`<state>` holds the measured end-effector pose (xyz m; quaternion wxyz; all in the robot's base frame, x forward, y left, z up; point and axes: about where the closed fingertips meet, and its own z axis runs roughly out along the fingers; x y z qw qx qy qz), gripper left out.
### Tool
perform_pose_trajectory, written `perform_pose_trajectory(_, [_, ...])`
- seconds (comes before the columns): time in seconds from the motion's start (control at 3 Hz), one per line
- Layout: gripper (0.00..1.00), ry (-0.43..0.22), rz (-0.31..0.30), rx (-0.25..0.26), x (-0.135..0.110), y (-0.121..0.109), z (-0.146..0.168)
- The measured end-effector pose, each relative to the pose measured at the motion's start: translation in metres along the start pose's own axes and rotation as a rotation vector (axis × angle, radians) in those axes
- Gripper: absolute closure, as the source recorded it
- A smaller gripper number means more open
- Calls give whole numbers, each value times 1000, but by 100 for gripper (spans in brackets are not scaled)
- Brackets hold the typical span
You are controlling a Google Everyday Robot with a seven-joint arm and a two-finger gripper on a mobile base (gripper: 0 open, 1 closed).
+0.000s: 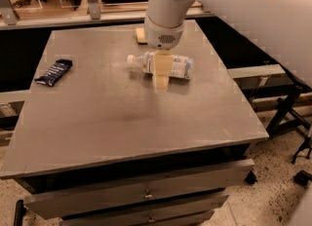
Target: Knock blue plastic bottle over
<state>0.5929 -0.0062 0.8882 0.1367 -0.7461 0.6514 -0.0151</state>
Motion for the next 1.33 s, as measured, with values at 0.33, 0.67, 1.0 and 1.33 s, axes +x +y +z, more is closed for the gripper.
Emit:
perform_pose_trajectory(0.33, [0, -104, 53, 76, 29, 16, -10])
perform_pose_trajectory(0.67, [0, -208, 114, 175, 60, 28, -34])
perform_pose_trajectory(1.0, [0, -264, 189, 213, 84, 29, -54])
perform_pose_trajectory(1.33, [0, -273, 196, 215, 84, 30, -56])
